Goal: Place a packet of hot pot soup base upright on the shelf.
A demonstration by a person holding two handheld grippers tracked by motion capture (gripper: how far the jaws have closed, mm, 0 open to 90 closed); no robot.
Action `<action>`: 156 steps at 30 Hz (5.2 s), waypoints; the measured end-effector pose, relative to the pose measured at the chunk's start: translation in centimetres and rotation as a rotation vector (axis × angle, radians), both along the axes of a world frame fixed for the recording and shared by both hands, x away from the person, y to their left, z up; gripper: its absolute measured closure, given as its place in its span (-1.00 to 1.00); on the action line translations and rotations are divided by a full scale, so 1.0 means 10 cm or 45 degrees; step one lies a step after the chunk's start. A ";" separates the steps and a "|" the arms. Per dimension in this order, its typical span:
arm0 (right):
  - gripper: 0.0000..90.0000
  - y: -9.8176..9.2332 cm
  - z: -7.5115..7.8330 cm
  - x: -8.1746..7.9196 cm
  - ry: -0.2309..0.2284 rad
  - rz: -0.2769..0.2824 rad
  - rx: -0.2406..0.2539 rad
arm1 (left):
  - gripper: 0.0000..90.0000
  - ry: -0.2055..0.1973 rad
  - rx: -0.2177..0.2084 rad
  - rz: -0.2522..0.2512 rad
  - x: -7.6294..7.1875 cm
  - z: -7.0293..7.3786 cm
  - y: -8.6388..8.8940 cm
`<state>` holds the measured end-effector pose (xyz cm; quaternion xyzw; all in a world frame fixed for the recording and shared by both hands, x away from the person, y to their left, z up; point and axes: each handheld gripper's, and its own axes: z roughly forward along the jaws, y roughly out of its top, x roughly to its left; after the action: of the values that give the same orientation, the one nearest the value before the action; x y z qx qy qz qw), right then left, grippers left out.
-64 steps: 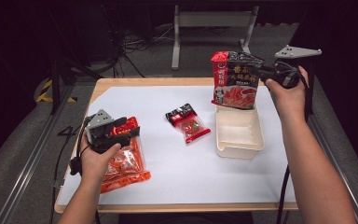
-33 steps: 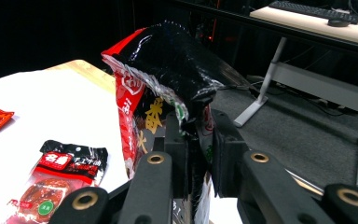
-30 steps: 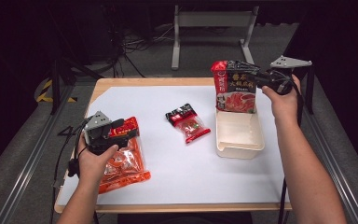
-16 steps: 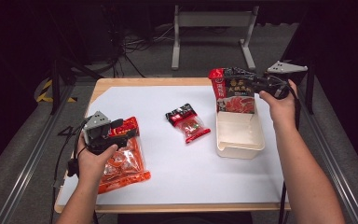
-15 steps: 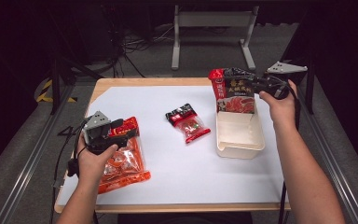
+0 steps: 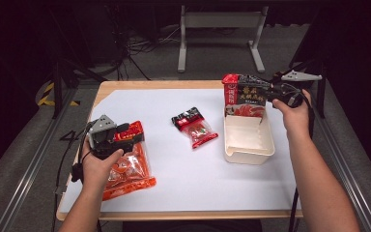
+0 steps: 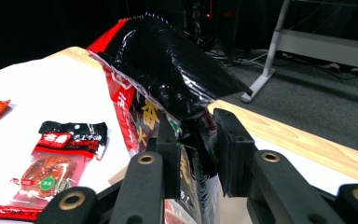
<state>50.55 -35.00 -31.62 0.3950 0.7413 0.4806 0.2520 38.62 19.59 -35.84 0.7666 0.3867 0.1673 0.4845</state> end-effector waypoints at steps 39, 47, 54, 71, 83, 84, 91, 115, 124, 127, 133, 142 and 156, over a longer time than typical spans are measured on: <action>-0.31 -0.27 0.03 -0.50 -0.041 -0.082 0.018 | -0.27 -0.019 -0.018 0.018 0.02 0.00 0.11; -0.34 -0.22 0.04 -0.79 -0.031 -0.018 0.069 | -0.33 -0.040 -0.003 -0.013 0.02 0.05 0.09; -0.34 -0.13 0.00 -0.99 -0.018 0.049 0.076 | -0.33 -0.038 0.019 -0.014 0.02 0.06 0.13; -0.39 0.15 -0.03 -1.14 0.008 0.204 0.039 | -0.39 -0.034 0.060 0.143 0.10 0.07 0.44; -0.41 0.27 -0.07 -1.17 -0.009 0.263 0.025 | -0.30 -0.107 0.022 0.229 0.21 -0.07 0.74; -0.41 0.28 -0.07 -1.18 -0.012 0.267 0.024 | -0.30 -0.095 0.023 0.239 0.23 -0.10 0.77; -0.41 0.32 -0.11 -1.22 -0.019 0.290 0.031 | -0.27 -0.076 -0.006 0.309 0.29 -0.21 0.95; -0.39 0.43 -0.21 -1.32 -0.004 0.318 -0.020 | -0.08 0.144 0.145 0.424 0.55 -0.50 1.21; -0.39 0.44 -0.22 -1.34 -0.006 0.321 -0.015 | -0.21 0.236 0.136 0.428 0.62 -0.69 1.26; -0.39 0.45 -0.22 -1.33 -0.004 0.323 -0.019 | -0.22 0.261 0.135 0.436 0.63 -0.73 1.29; -0.39 0.48 -0.24 -1.31 0.003 0.329 -0.028 | -0.22 0.344 0.111 0.406 0.64 -0.82 1.30; -0.39 0.50 -0.24 -1.29 0.012 0.324 -0.028 | -0.23 0.391 0.095 0.377 0.64 -0.87 1.33; -0.39 0.51 -0.26 -1.28 0.023 0.307 -0.048 | 0.08 0.425 0.049 0.295 0.67 -0.92 1.29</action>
<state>37.74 -29.87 -34.22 0.3027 0.7945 0.4899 0.1929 45.34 32.48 -45.09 0.7431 0.5440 0.0999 0.3767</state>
